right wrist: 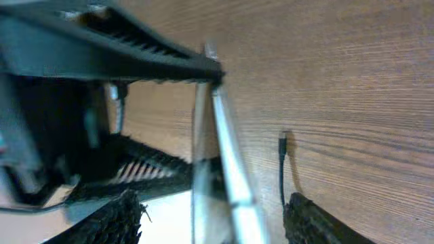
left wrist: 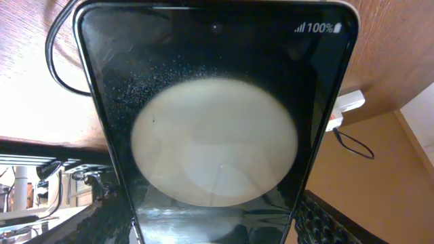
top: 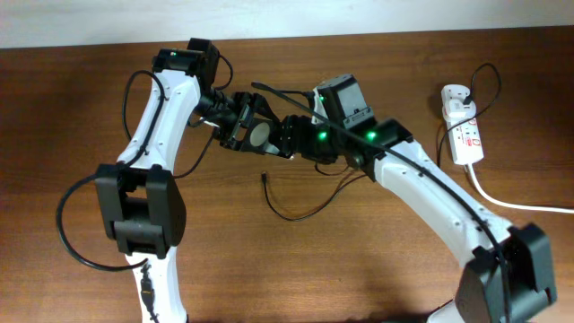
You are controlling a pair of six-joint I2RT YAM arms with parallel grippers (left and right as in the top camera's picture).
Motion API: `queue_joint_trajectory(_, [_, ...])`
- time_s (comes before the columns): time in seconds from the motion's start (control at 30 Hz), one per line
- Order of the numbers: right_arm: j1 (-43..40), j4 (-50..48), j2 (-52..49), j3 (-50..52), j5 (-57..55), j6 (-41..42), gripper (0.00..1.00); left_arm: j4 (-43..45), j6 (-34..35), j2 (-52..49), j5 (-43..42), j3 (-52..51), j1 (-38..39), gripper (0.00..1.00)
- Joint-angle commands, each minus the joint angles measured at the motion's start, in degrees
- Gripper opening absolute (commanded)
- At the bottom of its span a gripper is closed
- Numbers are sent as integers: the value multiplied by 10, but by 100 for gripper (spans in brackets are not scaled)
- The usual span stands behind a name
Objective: Plug charger to phone and switch on socket
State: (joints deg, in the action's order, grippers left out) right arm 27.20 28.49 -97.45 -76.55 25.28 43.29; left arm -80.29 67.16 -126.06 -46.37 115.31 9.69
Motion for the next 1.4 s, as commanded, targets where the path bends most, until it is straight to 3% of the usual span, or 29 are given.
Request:
queue_joint_trajectory(0.0, [7,-31,-25,-5,-9,3,61,-1,7,4,-24,13,1,2])
queue_joint_trajectory(0.23, [28,-52,-30,-5,-9,6,49,-1,7,4,-23,13,1,3])
queue_joint_trajectory(0.57, [28,-52,-30,-5,-5,8,22,-1,7,4,-23,13,1,4])
queue_joint_trajectory(0.67, [28,-52,-30,-5,-5,8,21,-1,7,4,-23,13,1,9])
queue_joint_trajectory(0.83, [28,-118,-30,-5,37,8,4,-1,7,4,-23,13,1,17])
queue_joint_trajectory(0.9, [28,-127,-30,-5,44,8,4,-1,7,4,-23,13,1,18])
queue_joint_trajectory(1.07, [28,-130,-30,-5,47,8,4,-1,7,4,-23,13,1,48])
queue_joint_trajectory(1.23, [27,-103,-30,-5,45,-7,4,2,-7,4,-19,13,0,53])
queue_joint_trajectory(1.37, [7,-26,-30,-5,41,-60,4,49,-148,4,-19,13,0,59])
